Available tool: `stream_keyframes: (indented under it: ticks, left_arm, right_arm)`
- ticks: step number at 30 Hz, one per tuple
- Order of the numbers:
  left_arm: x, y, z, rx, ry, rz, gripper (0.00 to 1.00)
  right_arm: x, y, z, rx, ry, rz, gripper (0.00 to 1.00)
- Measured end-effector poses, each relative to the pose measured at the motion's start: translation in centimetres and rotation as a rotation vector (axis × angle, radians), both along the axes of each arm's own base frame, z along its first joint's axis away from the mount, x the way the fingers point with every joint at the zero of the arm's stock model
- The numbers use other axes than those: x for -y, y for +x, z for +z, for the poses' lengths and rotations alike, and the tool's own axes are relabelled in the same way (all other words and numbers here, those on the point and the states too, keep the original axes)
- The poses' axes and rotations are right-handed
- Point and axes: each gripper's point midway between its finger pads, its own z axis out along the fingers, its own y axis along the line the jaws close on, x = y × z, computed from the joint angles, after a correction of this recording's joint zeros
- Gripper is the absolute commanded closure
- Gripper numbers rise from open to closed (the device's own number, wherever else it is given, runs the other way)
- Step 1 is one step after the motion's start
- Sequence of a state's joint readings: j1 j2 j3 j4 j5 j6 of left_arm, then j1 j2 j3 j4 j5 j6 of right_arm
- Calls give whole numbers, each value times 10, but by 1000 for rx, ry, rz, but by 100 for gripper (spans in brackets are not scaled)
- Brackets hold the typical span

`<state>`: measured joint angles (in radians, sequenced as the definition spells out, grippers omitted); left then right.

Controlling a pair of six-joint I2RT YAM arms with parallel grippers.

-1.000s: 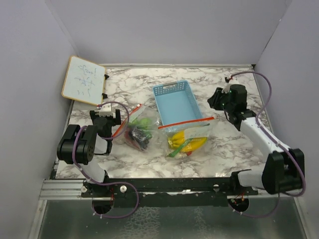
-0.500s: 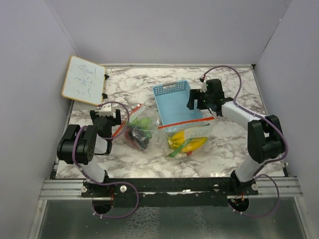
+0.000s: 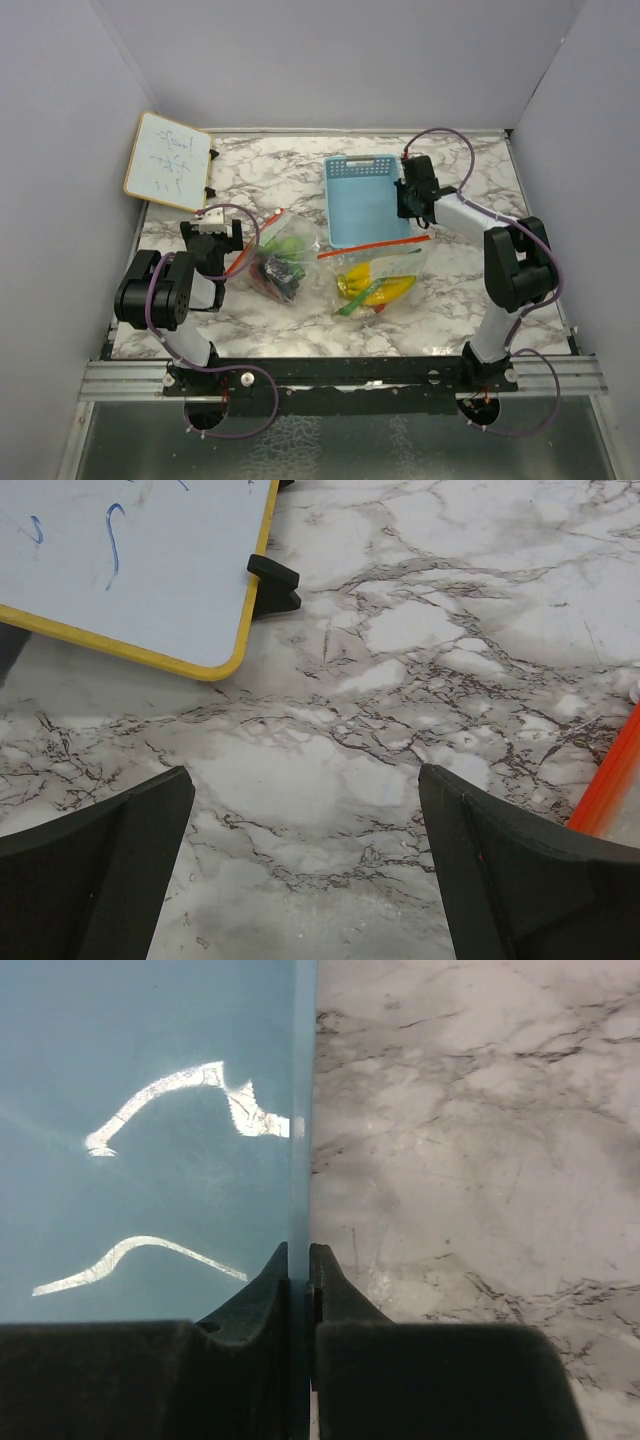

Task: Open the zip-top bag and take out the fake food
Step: Adjust the bin at the center of the board.

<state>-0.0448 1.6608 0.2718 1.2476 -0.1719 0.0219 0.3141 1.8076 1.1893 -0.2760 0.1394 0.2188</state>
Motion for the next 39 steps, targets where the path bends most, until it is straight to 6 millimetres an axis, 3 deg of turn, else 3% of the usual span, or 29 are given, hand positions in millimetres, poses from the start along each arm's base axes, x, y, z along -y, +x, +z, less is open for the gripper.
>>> stream_keyframes:
  ticks: [5, 8, 16, 20, 21, 22, 23, 24, 25, 29, 33, 39]
  left_arm:
    - [0, 0, 0, 0, 0, 0, 1]
    - [0, 0, 0, 0, 0, 0, 1]
    - [0, 0, 0, 0, 0, 0, 1]
    - [0, 0, 0, 0, 0, 0, 1]
    - [0, 0, 0, 0, 0, 0, 1]
    - [0, 0, 0, 0, 0, 0, 1]
    - [0, 0, 0, 0, 0, 0, 1]
    - [0, 0, 0, 0, 0, 0, 1]
    - [0, 0, 0, 0, 0, 0, 1]
    - [0, 0, 0, 0, 0, 0, 1]
    - [0, 0, 0, 0, 0, 0, 1]
    - [0, 0, 0, 0, 0, 0, 1]
  right_arm:
    - [23, 14, 17, 52, -114, -61, 99]
    - [44, 26, 31, 86, -188, -106, 94]
    - [126, 33, 40, 95, -335, -259, 93]
    - [147, 31, 39, 87, -358, -316, 79]
    - [149, 30, 40, 87, -359, -324, 74]
    - [150, 30, 40, 89, -361, -335, 60]
    - [152, 28, 40, 87, -360, -356, 39]
    - [155, 26, 39, 83, -360, -380, 28]
    - [156, 24, 38, 75, -364, -393, 25]
    - [160, 17, 34, 53, -347, -441, 23]
    - [151, 16, 37, 67, -258, -463, 24]
    - [101, 26, 66, 145, 33, -379, 24]
